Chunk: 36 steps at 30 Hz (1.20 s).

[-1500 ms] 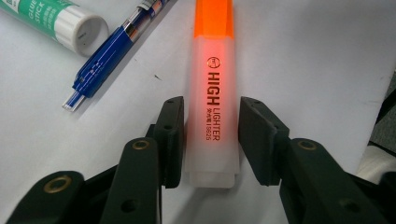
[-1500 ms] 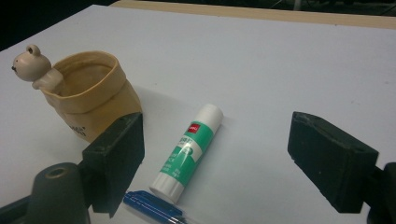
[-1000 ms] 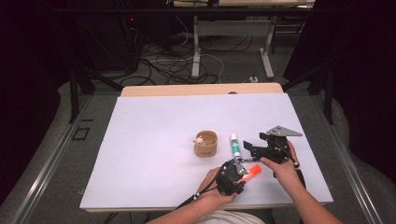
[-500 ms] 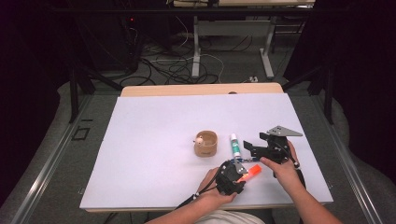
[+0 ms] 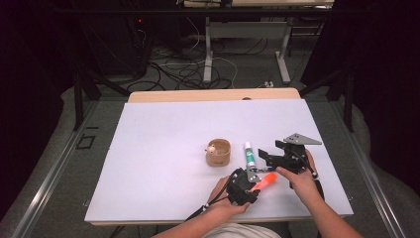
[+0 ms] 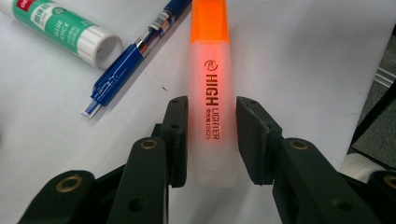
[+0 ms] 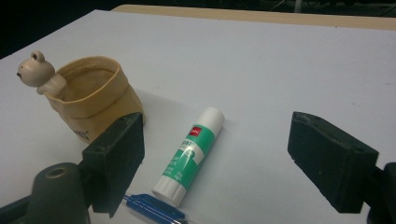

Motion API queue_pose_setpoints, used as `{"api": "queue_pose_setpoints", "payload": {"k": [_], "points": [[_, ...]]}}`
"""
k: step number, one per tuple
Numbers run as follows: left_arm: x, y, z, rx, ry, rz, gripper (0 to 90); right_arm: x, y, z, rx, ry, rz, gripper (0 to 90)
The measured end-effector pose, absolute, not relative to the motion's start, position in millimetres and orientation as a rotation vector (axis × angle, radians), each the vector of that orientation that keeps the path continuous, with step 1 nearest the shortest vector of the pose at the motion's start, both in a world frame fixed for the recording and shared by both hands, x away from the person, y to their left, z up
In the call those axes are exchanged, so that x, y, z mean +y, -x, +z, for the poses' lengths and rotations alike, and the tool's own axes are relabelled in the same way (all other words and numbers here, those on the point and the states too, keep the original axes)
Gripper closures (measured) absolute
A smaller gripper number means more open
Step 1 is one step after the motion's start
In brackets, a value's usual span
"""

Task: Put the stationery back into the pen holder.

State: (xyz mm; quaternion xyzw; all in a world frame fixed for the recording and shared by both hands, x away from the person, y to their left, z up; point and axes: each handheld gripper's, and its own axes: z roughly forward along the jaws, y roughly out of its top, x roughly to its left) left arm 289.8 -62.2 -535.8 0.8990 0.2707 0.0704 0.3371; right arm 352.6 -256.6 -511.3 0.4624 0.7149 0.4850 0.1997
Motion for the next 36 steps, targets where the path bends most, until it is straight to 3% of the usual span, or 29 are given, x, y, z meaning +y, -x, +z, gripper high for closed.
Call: {"api": "queue_pose_setpoints", "payload": {"k": [36], "points": [[-28.6, -309.0, -508.8, 0.846, -2.16, 0.288, 66.1, -250.3, -351.9, -498.9, 1.991, -1.45, 1.507, 22.2]]}}
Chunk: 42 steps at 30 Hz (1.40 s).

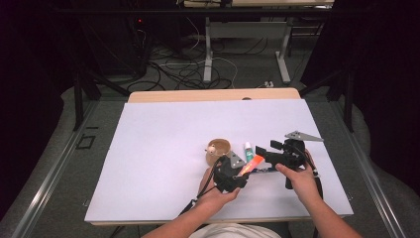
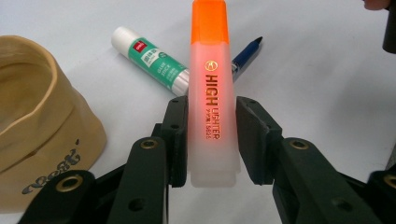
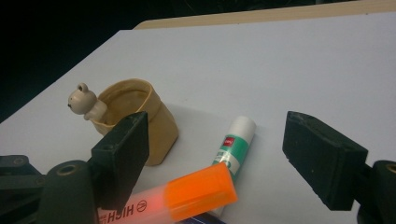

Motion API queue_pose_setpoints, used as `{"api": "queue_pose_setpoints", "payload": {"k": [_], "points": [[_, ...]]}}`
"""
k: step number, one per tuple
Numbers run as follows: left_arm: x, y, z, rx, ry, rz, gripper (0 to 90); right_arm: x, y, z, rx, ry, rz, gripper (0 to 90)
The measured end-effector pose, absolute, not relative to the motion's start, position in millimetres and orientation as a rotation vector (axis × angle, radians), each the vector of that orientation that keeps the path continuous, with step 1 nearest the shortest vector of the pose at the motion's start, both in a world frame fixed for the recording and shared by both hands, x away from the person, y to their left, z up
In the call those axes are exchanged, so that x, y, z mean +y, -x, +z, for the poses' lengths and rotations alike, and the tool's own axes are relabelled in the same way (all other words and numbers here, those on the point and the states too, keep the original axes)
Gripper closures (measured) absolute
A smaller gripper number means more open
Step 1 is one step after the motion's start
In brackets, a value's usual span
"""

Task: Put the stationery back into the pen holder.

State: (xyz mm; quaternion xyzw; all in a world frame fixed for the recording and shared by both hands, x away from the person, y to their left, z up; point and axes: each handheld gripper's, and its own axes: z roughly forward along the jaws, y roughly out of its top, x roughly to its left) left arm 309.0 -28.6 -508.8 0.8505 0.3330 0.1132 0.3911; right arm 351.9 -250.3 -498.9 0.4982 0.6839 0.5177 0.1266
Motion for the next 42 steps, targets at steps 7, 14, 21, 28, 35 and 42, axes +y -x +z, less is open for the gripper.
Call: {"api": "queue_pose_setpoints", "payload": {"k": [7, 14, 21, 28, 35, 42], "points": [[-25.8, -313.2, -507.9, 0.891, -2.111, 0.285, 66.1, -250.9, -354.6, -497.8, 1.958, -1.574, 1.55, 25.9], [-24.1, -317.4, -506.9, 0.949, -2.045, 0.261, 66.0, -253.0, -358.7, -496.5, 1.931, -1.715, 1.633, 28.1], [-19.8, -318.3, -506.2, 0.946, -2.027, 0.287, 66.1, -253.7, -362.5, -497.4, 1.934, -1.821, 1.674, 32.0], [-15.3, -318.5, -505.0, 0.96, -2.008, 0.298, 66.1, -249.2, -366.2, -500.0, 1.948, -1.902, 1.704, 34.2], [-11.7, -318.6, -503.7, 0.968, -1.983, 0.295, 66.1, -244.8, -369.7, -505.8, 1.962, -1.973, 1.687, 37.2], [-8.7, -320.2, -503.8, 0.987, -1.969, 0.293, 66.1, -243.9, -377.5, -512.2, 1.896, -2.112, 1.769, 40.0]]}}
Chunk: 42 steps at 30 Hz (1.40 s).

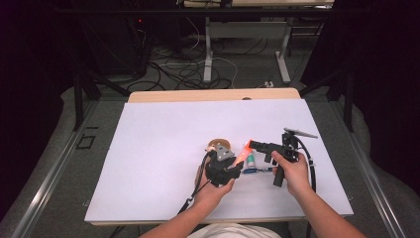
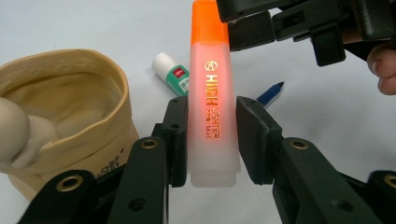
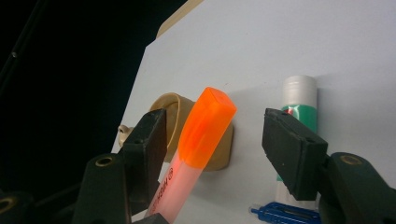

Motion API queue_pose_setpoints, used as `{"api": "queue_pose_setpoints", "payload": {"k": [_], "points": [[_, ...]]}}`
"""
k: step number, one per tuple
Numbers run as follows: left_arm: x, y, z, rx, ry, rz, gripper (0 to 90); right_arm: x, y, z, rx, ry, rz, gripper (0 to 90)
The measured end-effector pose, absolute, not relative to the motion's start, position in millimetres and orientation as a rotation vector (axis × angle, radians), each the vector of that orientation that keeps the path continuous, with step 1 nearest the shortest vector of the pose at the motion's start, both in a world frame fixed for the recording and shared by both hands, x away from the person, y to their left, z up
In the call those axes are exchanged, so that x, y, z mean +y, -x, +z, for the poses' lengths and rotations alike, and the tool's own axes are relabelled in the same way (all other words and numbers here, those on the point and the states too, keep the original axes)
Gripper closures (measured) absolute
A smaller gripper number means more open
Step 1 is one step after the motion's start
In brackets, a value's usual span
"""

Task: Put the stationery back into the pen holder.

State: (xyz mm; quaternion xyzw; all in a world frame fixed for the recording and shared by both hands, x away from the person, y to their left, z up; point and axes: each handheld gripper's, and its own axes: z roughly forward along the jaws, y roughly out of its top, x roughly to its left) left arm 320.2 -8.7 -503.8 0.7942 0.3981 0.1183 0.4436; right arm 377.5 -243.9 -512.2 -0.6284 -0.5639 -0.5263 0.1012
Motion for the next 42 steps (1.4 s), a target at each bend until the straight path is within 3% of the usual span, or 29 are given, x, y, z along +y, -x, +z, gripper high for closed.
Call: {"api": "queue_pose_setpoints", "payload": {"k": [6, 30, 42], "points": [[-8.2, -320.7, -504.9, 0.984, -1.956, 0.295, 66.1, -237.8, -381.6, -514.6, -1.633, 1.867, -1.548, 41.4], [-14.0, -315.0, -509.9, 0.956, -1.987, 0.29, 66.1, -237.2, -385.1, -527.2, -1.473, 1.899, -1.523, 65.8], [-13.6, -314.9, -509.7, 0.96, -1.977, 0.281, 66.0, -238.1, -385.4, -530.0, -1.448, 1.891, -1.537, 68.1]]}}
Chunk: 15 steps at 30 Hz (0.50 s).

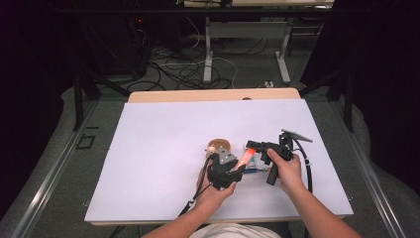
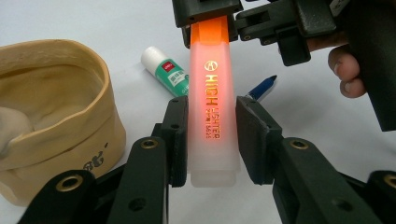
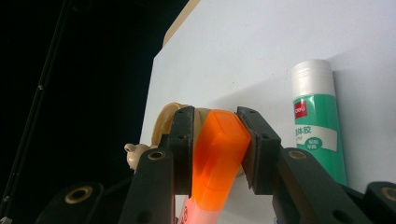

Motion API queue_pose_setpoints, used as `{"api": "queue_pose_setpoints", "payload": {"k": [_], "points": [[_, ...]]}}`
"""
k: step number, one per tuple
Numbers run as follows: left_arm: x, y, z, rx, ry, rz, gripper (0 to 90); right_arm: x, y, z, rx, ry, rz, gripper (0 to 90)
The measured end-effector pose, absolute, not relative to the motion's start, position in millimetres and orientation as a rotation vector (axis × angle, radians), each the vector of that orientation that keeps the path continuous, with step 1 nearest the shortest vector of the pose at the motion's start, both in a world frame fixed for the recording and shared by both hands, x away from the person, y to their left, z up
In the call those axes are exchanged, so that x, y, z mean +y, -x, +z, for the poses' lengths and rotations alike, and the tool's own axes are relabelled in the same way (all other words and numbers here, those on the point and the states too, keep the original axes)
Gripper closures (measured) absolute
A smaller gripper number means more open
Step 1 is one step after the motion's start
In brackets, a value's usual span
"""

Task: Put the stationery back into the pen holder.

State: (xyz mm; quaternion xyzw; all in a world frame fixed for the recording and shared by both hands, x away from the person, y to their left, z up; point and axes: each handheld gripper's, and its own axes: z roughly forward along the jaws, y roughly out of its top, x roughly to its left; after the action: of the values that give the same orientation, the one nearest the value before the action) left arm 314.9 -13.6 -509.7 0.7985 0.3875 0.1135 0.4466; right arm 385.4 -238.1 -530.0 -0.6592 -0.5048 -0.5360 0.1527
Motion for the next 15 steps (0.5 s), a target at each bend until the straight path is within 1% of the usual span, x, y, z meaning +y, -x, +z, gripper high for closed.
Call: {"api": "queue_pose_setpoints", "payload": {"k": [11, 12, 15], "points": [[-13.5, -315.3, -510.4, 0.949, -1.98, 0.277, 65.8, -240.5, -385.9, -528.3, -1.399, 1.861, -1.547, 71.2], [-13.6, -315.2, -510.5, 0.948, -1.98, 0.276, 65.8, -243.7, -385.4, -526.2, -1.423, 1.835, -1.499, 71.9], [-14.2, -315.2, -511.4, 0.954, -1.971, 0.269, 65.6, -242.0, -385.7, -526.4, -1.392, 1.838, -1.534, 72.9]]}}
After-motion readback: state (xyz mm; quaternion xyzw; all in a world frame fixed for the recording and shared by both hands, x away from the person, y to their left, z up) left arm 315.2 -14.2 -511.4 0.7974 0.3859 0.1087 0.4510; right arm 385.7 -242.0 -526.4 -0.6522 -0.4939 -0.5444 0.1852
